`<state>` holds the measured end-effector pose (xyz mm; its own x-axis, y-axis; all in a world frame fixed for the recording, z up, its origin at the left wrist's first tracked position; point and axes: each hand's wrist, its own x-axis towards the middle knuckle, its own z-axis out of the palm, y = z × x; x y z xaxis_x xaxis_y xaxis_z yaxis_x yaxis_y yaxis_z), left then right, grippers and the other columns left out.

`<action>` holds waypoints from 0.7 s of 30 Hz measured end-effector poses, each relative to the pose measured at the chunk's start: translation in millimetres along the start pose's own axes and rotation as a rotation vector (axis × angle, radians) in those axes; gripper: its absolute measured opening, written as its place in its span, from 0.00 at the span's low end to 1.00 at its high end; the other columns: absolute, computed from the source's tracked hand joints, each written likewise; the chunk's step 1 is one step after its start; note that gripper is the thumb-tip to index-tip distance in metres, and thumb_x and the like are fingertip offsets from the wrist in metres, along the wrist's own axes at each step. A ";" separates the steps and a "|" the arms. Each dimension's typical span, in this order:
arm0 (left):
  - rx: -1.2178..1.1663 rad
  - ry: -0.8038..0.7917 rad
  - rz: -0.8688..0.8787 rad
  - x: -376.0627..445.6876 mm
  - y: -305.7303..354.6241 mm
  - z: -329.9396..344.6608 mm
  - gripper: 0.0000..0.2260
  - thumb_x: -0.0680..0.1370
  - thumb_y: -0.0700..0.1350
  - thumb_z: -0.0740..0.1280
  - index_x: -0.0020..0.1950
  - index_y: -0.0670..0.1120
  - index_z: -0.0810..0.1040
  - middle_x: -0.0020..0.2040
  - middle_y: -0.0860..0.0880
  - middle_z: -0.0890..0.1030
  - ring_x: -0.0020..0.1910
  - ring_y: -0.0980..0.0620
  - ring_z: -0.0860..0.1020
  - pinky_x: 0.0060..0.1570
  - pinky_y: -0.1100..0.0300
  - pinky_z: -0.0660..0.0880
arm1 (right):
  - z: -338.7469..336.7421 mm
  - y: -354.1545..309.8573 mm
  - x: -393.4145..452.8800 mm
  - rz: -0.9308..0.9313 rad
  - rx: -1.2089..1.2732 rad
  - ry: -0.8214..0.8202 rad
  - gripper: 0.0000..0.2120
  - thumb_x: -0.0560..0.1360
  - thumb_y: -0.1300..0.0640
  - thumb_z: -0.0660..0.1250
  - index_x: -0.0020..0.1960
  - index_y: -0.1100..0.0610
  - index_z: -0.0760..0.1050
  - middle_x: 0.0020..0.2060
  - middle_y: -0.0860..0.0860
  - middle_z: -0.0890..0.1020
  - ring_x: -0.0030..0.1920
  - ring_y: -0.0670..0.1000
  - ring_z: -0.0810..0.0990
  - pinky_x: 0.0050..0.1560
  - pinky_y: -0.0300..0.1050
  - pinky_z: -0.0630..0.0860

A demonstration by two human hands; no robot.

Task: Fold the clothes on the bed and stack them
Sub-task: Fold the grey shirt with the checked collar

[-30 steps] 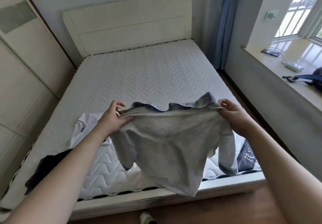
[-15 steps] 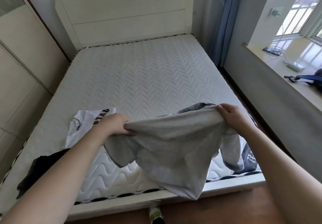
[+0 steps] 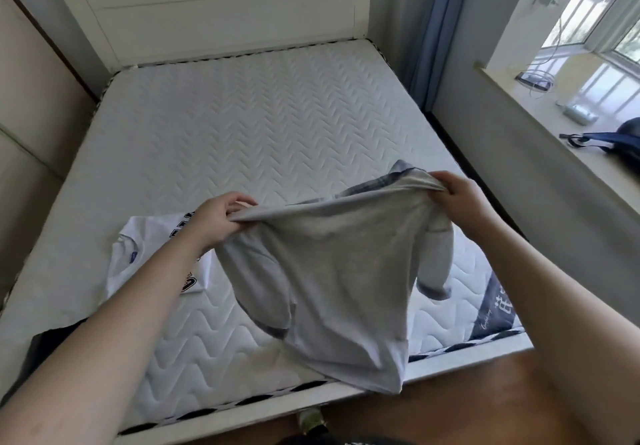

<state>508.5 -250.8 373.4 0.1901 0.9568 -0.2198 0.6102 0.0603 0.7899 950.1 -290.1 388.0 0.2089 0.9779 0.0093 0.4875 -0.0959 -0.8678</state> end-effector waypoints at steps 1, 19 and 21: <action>0.066 0.018 0.035 8.0 0.0 -3.2 0.16 0.64 0.44 0.73 0.49 0.59 0.81 0.43 0.54 0.84 0.46 0.55 0.82 0.46 0.65 0.73 | 3.9 -2.4 4.2 -0.008 -0.059 0.018 0.15 0.76 0.67 0.62 0.53 0.51 0.80 0.46 0.49 0.83 0.40 0.34 0.79 0.41 0.26 0.72; 0.005 0.311 -0.038 48.3 85.6 13.3 0.12 0.71 0.52 0.57 0.42 0.68 0.77 0.38 0.66 0.80 0.42 0.63 0.77 0.41 0.63 0.70 | -13.1 -38.5 69.4 0.072 0.030 -0.049 0.15 0.82 0.47 0.57 0.47 0.51 0.79 0.40 0.45 0.81 0.40 0.44 0.77 0.39 0.42 0.70; 0.007 0.322 -0.029 41.1 98.2 19.2 0.10 0.71 0.52 0.59 0.44 0.64 0.78 0.41 0.65 0.80 0.45 0.57 0.78 0.44 0.60 0.72 | -22.7 -41.7 69.4 0.064 0.104 -0.135 0.15 0.82 0.49 0.58 0.48 0.57 0.78 0.40 0.49 0.80 0.40 0.48 0.76 0.40 0.44 0.71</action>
<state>591.0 -211.0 431.0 -0.0796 0.9956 -0.0487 0.6174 0.0876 0.7818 963.5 -222.4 436.1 0.1174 0.9872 -0.1080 0.3851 -0.1455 -0.9113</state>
